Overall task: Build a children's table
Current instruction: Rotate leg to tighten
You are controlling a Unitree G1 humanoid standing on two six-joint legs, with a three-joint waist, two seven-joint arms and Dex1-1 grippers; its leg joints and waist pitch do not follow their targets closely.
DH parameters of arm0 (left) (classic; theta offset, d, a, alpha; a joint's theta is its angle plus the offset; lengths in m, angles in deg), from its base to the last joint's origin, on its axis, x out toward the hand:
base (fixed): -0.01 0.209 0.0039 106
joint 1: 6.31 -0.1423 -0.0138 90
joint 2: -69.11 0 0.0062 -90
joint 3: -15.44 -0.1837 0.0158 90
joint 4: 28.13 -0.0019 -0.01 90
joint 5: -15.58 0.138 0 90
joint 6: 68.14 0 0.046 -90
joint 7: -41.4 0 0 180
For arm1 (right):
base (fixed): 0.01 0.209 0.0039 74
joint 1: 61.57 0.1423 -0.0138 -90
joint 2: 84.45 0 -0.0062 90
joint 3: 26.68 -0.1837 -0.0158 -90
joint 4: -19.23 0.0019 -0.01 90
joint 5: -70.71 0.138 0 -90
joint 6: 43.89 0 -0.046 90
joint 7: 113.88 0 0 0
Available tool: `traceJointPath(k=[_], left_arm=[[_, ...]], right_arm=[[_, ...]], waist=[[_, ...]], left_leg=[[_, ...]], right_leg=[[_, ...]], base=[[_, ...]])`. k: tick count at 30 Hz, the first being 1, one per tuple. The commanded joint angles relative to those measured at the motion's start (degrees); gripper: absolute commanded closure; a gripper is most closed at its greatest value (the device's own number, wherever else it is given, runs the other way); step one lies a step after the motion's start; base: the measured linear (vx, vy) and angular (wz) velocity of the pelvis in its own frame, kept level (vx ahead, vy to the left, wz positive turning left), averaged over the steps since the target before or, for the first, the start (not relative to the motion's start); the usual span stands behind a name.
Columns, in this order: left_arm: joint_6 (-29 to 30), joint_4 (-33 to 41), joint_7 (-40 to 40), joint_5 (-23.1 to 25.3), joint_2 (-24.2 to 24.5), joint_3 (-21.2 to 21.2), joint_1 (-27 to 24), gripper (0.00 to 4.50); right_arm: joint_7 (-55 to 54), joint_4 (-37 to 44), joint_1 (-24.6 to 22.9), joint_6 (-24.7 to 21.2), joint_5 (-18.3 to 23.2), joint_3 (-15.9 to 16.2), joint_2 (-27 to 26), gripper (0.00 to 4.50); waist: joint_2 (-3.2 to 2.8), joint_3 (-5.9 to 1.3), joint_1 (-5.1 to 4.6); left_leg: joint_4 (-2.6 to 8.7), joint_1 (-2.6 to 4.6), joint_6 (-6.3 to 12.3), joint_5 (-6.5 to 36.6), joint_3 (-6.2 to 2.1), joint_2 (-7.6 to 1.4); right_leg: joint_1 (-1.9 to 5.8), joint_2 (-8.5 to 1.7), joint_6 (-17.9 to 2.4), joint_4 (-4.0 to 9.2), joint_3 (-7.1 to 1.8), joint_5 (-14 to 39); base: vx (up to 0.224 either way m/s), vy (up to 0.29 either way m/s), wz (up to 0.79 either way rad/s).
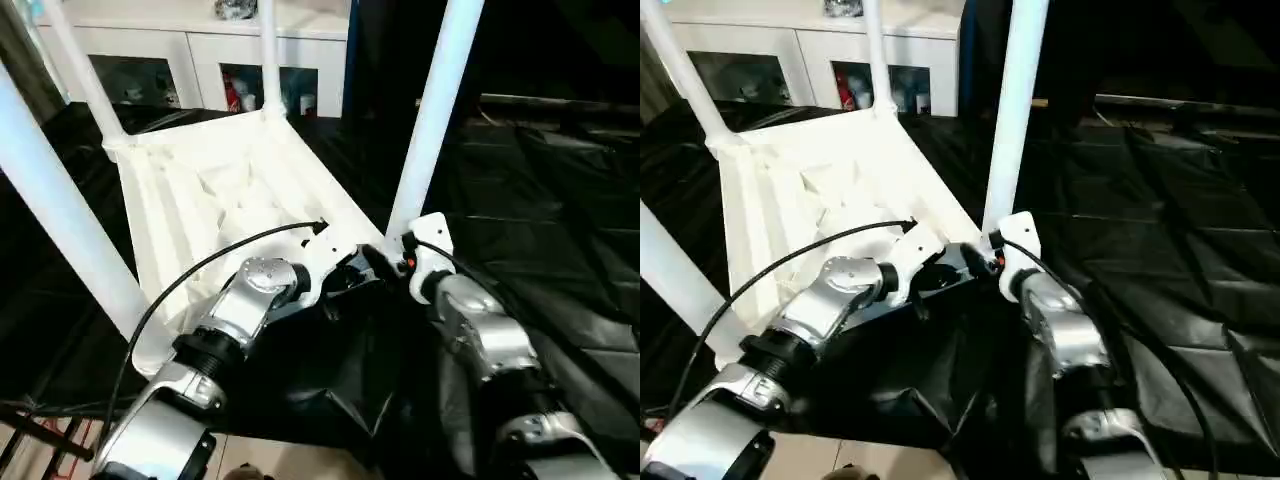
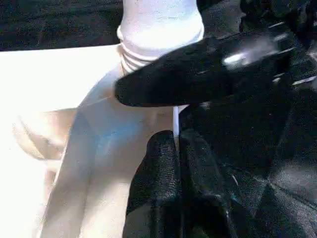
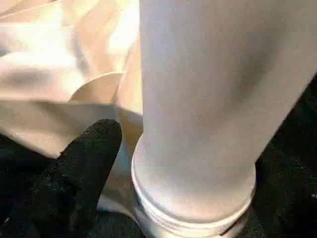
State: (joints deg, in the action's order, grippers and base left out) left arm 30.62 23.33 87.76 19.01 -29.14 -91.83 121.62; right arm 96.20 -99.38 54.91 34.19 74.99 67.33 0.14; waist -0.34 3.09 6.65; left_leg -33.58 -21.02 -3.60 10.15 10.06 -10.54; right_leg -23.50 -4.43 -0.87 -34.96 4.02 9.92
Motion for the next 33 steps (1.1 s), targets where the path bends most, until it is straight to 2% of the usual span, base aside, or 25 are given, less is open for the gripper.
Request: traceJointPath(k=[1,5,7,8,10,13,14,17,19,23,27,29,31,32,33], left_arm=[[-5.1,4.0,4.2,-4.0,-0.4,0.6,-0.2,4.5],[-3.4,9.7,13.0,-6.9,3.1,-0.3,-2.9,4.5],[-2.5,11.8,17.2,-7.7,5.2,-1.1,-4.0,4.5],[-2.1,12.8,19.1,-8.1,6.3,-1.5,-4.5,4.5],[-1.4,14.4,22.1,-8.8,7.9,-1.8,-5.4,4.5],[-0.5,16.0,24.7,-9.6,9.4,-2.0,-6.1,4.5],[-0.1,16.9,25.3,-9.9,9.9,-2.0,-6.5,4.5],[0.6,18.1,26.1,-10.2,10.5,-1.9,-7.1,4.5],[1.2,19.0,26.8,-10.4,11.0,-1.8,-7.6,4.5],[1.8,19.8,27.4,-10.5,11.4,-1.9,-8.1,4.5],[2.1,19.5,26.7,-10.1,11.3,-1.7,-8.2,4.5],[2.2,17.2,21.9,-8.0,9.9,-1.2,-7.2,4.5],[1.5,13.6,16.1,-6.4,7.5,-0.2,-5.5,4.5],[1.3,12.5,14.2,-5.7,6.8,0.0,-4.9,4.5],[1.1,11.5,12.6,-5.2,6.2,0.1,-4.4,4.5]], right_arm=[[7.0,2.2,-1.0,1.0,1.0,4.4,0.5,0.48],[18.5,6.7,-3.1,1.9,4.0,4.4,6.5,0.48],[24.2,9.4,-4.6,2.1,4.9,5.5,9.9,0.48],[26.6,10.4,-5.3,2.5,5.0,6.1,11.6,0.48],[28.8,10.8,-5.6,2.6,5.3,5.8,13.3,0.48],[29.6,10.3,-5.2,2.2,6.1,4.9,13.9,0.48],[30.0,10.1,-5.1,2.2,6.3,4.7,14.0,0.74],[30.7,10.1,-5.1,2.1,6.6,4.6,14.4,0.87],[31.8,10.7,-5.3,1.5,7.3,4.7,14.7,1.17],[33.1,11.4,-5.7,1.0,7.8,5.1,14.8,1.46],[32.9,12.0,-6.0,0.4,8.3,4.9,14.1,1.7],[29.1,11.3,-6.0,-0.4,7.8,4.4,12.5,1.79],[21.8,8.1,-4.9,-1.5,5.4,3.7,9.9,1.8],[18.9,6.7,-4.3,-1.5,4.4,3.4,9.0,1.8],[16.4,5.5,-3.9,-1.4,3.4,3.2,8.1,1.81]], waist=[[0.88,-3.74,0.4],[0.72,-3.66,0.39],[0.73,-3.69,0.77],[0.74,-3.62,1.0],[0.69,-3.73,1.67],[0.6,-3.6,1.82],[0.67,-3.58,1.88],[0.72,-3.59,1.77],[0.75,-3.67,1.72],[0.74,-3.77,1.81],[0.66,-3.74,1.84],[0.7,-3.68,1.74],[0.69,-3.58,1.42],[0.81,-3.6,1.32],[0.9,-3.63,0.98]], left_leg=[[3.86,0.15,2.65,11.8,-0.79,-2.27],[3.9,0.17,3.27,12.3,-0.81,-2.55],[3.89,0.24,3.41,12.3,-0.82,-2.7],[3.81,0.27,3.79,12.0,-0.68,-2.8],[3.78,0.39,3.81,11.7,-0.67,-2.88],[3.88,0.43,3.33,12.3,-0.67,-2.86],[3.9,0.45,3.0,12.8,-0.69,-2.83],[3.94,0.39,2.67,13.1,-0.77,-2.79],[3.86,0.31,2.82,12.2,-0.75,-2.74],[3.72,0.22,3.31,10.9,-0.7,-2.73],[3.72,0.22,3.2,11.0,-0.69,-2.67],[3.8,0.32,2.53,11.7,-0.74,-2.59],[3.87,0.23,1.76,12.3,-0.79,-2.45],[3.9,0.28,1.49,12.4,-0.79,-2.33],[4.01,-0.02,0.9,12.4,-0.95,-2.22]], right_leg=[[3.39,-4.4,-8.9,4.79,-2.71,15.9],[3.21,-4.35,-9.6,4.74,-2.75,16.1],[3.31,-4.41,-9.9,4.66,-2.75,16.0],[3.09,-4.26,-10.1,4.49,-2.9,14.8],[3.01,-4.36,-10.8,4.34,-2.79,14.3],[2.85,-4.32,-10.9,4.46,-2.8,15.6],[2.88,-4.42,-10.7,4.54,-2.82,16.6],[2.92,-4.42,-10.2,4.62,-2.81,17.5],[2.97,-4.36,-10.3,4.47,-2.8,16.3],[3.0,-4.26,-10.8,4.24,-2.76,14.5],[3.0,-4.2,-10.7,4.31,-2.72,14.9],[2.95,-4.25,-10.2,4.54,-2.7,16.5],[2.86,-4.22,-9.5,4.77,-2.66,18.1],[2.94,-4.24,-9.2,4.89,-2.6,18.9],[3.23,-4.33,-8.7,4.82,-2.5,19.6]], base=[[0.0,0.0,0.0],[0.0,0.0,0.0],[0.0,0.0,0.0],[0.0,0.0,0.0],[0.0,0.0,0.0],[0.0,0.0,0.0],[0.0,0.0,0.0],[0.0,0.0,0.0],[0.0,0.0,0.0],[0.0,0.0,0.0],[0.0,0.0,0.0],[0.0,0.0,0.0],[0.0,0.0,0.0],[0.0,0.0,0.0],[0.0,0.0,0.0]])
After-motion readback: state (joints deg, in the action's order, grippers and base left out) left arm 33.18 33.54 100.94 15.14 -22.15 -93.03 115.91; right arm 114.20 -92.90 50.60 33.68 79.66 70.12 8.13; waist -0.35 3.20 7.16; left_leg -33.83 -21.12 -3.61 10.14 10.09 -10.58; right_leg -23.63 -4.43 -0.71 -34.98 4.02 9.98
